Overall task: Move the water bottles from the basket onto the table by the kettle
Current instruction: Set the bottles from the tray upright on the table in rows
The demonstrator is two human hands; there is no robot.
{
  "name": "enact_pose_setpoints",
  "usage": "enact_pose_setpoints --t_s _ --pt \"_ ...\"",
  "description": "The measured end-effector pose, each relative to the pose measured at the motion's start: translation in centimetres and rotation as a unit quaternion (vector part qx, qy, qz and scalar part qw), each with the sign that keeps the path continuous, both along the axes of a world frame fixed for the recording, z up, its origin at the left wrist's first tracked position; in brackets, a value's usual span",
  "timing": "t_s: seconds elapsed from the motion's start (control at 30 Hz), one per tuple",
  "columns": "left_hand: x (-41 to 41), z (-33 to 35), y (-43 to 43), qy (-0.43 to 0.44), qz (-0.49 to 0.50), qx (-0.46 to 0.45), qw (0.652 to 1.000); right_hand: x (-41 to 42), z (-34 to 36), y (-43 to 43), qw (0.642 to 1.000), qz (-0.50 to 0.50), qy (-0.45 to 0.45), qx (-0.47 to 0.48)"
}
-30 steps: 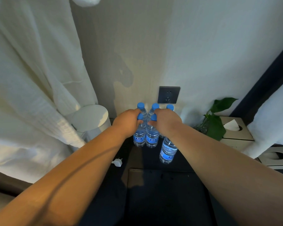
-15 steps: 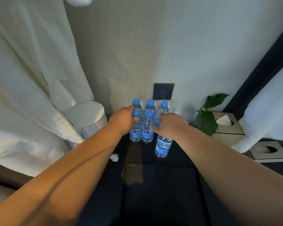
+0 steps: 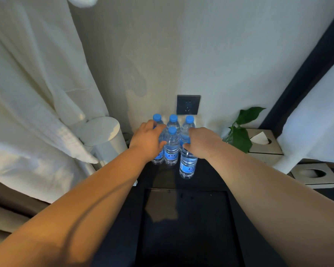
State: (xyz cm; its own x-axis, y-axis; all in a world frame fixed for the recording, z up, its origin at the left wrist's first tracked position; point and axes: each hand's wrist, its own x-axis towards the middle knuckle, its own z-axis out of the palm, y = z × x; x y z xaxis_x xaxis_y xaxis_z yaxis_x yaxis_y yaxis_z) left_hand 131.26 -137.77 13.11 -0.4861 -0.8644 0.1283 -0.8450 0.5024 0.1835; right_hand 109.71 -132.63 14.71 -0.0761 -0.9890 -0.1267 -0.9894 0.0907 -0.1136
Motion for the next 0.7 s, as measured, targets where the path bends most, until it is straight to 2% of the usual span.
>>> enact_pose_setpoints --t_s 0.3,0.43,0.7 --pt "-0.4 -0.4 0.9 -0.047 0.003 0.003 0.999 -0.6 0.4 -1.8 0.995 -0.034 -0.094 -0.021" --pt "-0.5 -0.6 1.1 -0.068 0.006 0.011 0.998 -1.1 0.9 -1.8 0.997 0.003 -0.072 0.025" --pt "-0.7 -0.8 1.1 -0.058 0.017 0.032 0.998 -1.3 0.9 -1.9 0.999 0.032 -0.032 0.006"
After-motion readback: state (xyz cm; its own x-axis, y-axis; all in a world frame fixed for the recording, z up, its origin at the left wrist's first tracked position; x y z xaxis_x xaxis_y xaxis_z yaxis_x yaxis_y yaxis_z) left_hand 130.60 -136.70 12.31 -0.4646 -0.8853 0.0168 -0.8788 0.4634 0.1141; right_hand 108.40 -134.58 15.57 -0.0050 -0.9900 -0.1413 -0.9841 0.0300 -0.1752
